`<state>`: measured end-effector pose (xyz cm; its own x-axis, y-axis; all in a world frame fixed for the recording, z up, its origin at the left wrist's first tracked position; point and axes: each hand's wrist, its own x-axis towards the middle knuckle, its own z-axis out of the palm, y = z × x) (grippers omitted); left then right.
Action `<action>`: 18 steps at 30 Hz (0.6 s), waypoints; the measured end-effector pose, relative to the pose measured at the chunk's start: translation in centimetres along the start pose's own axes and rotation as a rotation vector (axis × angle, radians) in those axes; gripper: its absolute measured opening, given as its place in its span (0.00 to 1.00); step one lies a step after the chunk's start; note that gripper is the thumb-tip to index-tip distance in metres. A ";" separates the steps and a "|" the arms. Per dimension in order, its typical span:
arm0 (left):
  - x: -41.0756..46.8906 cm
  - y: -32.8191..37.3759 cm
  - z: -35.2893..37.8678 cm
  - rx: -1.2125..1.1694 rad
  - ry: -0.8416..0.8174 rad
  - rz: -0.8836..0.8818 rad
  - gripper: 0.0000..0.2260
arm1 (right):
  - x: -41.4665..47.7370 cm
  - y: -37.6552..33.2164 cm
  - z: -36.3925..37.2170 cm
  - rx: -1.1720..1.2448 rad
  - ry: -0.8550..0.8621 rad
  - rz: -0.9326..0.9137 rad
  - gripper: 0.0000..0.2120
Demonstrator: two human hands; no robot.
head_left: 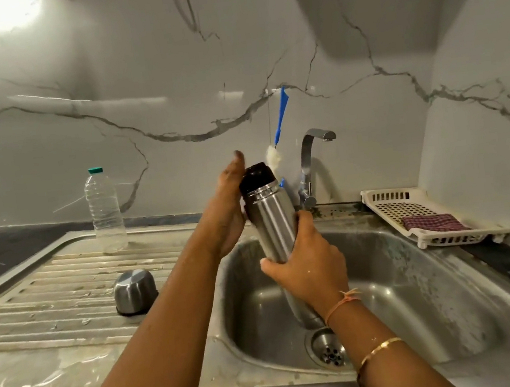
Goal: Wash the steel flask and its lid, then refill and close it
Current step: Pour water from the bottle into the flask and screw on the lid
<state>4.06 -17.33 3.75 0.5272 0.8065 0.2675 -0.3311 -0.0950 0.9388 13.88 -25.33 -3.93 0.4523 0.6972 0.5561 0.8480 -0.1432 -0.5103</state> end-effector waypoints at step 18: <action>-3.0 -6.0 -14.1 1.304 0.603 -0.562 0.28 | -0.7 0.2 1.2 -0.128 -0.222 0.012 0.38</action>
<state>-6.55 -11.01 -5.79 -0.1450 0.9894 0.0032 0.8555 0.1238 0.5027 13.42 -25.00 -5.28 0.4023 0.8304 0.3855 0.8776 -0.2299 -0.4207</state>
